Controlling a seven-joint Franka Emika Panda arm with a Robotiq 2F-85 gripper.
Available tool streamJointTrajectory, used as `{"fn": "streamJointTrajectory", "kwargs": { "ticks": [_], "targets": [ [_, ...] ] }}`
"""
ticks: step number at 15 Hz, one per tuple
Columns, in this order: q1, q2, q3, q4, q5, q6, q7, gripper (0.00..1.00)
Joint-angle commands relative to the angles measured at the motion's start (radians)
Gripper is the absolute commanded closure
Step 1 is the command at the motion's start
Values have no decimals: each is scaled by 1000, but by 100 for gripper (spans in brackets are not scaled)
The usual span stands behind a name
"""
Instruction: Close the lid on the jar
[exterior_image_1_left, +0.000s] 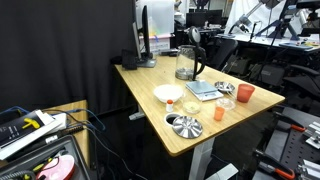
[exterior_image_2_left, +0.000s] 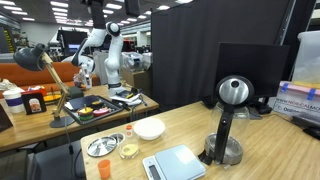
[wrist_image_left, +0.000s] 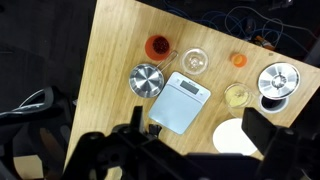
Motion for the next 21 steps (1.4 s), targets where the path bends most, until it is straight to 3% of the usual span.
{"fn": "streamJointTrajectory", "kwargs": {
  "ticks": [1, 8, 9, 17, 21],
  "targets": [
    [25, 6, 5, -2, -11, 41, -22, 0],
    [156, 114, 1, -19, 116, 218, -131, 0],
    [130, 100, 30, -14, 82, 188, -82, 0],
    [137, 120, 22, -16, 106, 207, -108, 0],
    [80, 182, 37, -83, 64, 268, 68, 0]
  ]
}}
